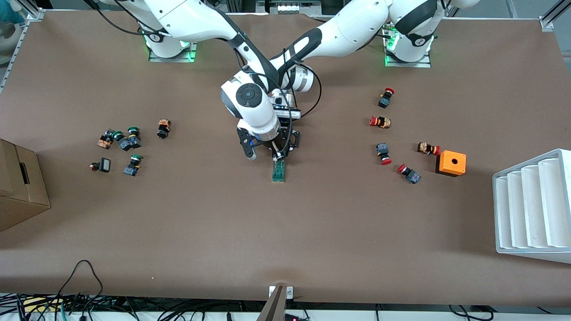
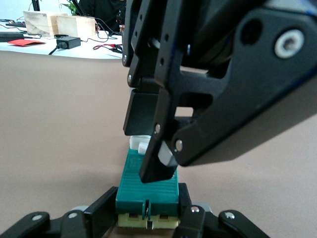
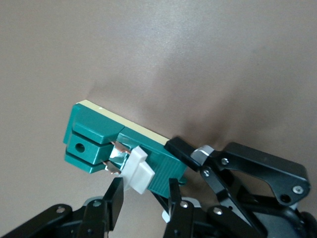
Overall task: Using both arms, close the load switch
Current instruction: 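Close the right gripper on the white lever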
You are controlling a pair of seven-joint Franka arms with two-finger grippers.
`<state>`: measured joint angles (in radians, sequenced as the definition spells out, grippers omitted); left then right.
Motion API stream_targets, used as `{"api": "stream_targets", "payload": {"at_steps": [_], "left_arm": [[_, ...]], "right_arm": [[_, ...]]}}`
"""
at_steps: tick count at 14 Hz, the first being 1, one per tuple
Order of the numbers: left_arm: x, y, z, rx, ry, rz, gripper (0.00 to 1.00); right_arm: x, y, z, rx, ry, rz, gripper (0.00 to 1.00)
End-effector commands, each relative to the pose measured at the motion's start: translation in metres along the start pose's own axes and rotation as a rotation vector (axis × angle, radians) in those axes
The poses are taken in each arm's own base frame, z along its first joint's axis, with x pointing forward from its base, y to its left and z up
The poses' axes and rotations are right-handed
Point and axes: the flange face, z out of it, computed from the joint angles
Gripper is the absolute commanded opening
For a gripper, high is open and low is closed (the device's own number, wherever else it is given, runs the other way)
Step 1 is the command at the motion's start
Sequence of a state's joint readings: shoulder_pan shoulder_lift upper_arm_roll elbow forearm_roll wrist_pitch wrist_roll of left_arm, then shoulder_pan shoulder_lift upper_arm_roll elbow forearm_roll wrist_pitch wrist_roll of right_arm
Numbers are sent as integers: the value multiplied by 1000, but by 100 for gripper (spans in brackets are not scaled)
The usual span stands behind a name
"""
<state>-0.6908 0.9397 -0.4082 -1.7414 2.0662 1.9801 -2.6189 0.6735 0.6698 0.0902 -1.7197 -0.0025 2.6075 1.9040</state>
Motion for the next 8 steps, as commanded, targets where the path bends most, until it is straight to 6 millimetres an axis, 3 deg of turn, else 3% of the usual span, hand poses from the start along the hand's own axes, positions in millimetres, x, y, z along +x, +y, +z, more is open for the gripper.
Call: {"api": "stream_targets", "payload": {"at_steps": [1,8], "left_arm": [[-18,0,3,-10,-15,-17,47],[-17,0,4,-11,-12,-17,47]], "right_arm": [[-1,1,-5,31,10,-12,45],[2,3,5,42,19,-35,40]]}}
